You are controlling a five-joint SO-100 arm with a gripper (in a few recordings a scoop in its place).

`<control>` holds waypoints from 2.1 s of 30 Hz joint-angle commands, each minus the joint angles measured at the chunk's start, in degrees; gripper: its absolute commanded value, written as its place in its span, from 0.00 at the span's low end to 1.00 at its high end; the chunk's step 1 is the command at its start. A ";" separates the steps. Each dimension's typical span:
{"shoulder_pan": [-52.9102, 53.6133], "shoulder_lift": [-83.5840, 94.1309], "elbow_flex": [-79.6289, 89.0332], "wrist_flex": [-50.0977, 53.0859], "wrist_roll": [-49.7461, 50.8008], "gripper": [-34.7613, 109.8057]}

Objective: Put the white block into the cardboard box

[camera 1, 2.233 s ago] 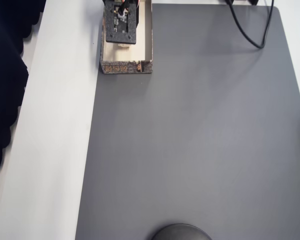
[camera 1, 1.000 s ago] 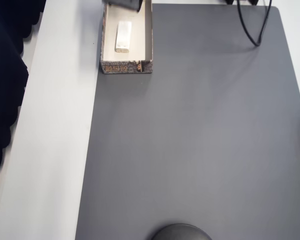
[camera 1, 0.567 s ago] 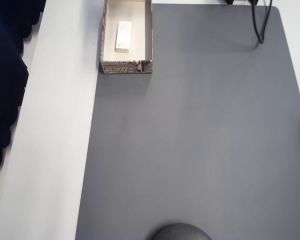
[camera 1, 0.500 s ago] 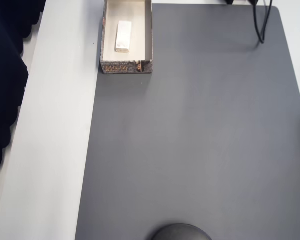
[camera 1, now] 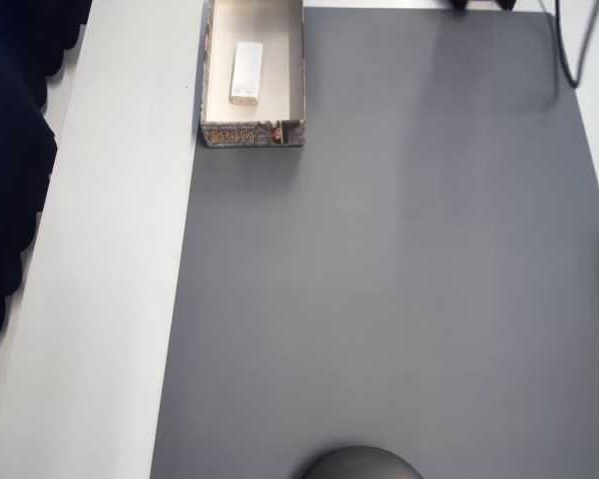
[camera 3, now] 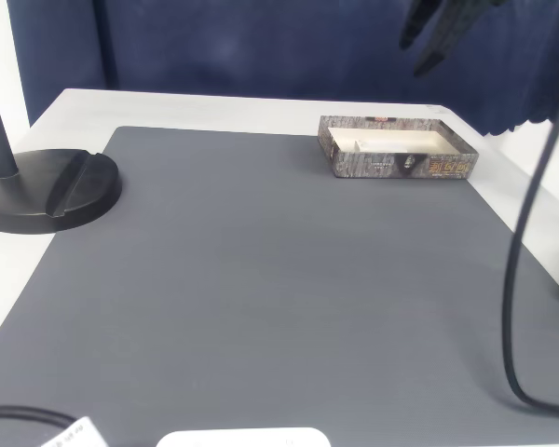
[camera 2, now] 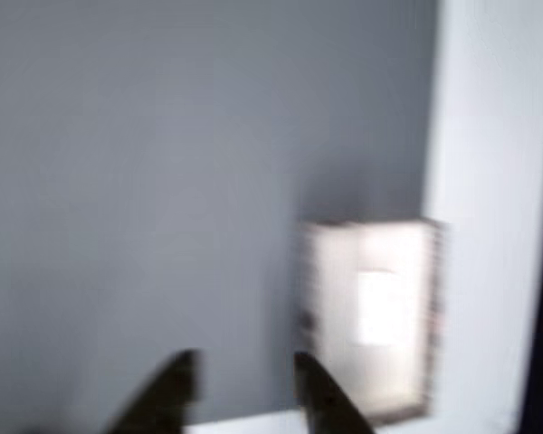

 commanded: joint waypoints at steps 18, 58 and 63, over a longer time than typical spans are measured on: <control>-37.97 29.88 32.61 -1.41 -38.76 0.23; -42.63 82.27 89.38 -21.36 -42.54 0.23; -42.36 84.20 90.79 -21.27 -42.45 0.23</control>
